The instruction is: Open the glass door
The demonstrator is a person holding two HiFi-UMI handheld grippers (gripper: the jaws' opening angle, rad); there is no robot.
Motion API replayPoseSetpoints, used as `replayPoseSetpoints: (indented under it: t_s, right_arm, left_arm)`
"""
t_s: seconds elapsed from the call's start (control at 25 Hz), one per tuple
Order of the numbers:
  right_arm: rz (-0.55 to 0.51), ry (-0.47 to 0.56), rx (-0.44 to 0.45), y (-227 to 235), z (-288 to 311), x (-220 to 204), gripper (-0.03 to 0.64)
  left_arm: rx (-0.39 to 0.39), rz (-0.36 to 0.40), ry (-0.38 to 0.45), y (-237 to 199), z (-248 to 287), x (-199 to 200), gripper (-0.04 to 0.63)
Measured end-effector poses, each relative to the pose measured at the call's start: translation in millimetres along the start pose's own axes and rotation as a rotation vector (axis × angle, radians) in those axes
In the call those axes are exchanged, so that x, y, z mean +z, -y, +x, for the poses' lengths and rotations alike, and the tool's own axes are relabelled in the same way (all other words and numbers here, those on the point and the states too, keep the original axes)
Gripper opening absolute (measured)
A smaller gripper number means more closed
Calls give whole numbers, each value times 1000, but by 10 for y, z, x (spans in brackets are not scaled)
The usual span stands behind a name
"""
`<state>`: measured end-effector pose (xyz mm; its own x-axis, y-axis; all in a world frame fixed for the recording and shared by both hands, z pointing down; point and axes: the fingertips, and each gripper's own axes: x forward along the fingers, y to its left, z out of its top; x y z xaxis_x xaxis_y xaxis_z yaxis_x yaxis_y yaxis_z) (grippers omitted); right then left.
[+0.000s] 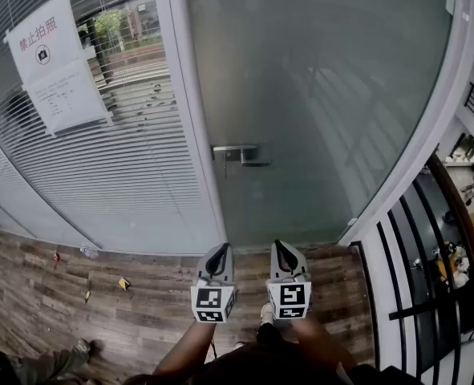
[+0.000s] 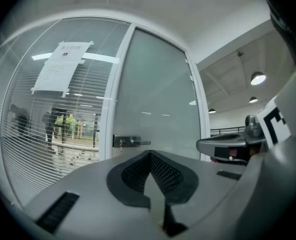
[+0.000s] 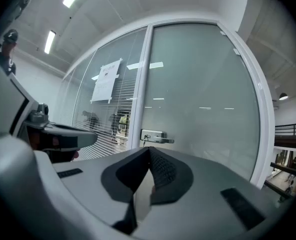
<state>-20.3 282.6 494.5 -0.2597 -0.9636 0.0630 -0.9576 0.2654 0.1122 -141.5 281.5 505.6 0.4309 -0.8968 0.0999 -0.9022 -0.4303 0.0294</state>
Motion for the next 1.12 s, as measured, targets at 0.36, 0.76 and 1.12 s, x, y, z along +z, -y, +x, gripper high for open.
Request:
replayPoseSetpoints:
  t_s: [0.36,0.76,1.12]
  right_arm:
    - [7,1,65,368,822,32,14]
    - [37,-19,118,754,1541,-87,14]
    - [104,-47,183,946,1942,-129,14]
  left_arm:
    - [46,-4,19,-189,867,71,2]
    - [93,6,-12,-390,1607,182,2]
    - [142,0,-32,-568,2004,168,2]
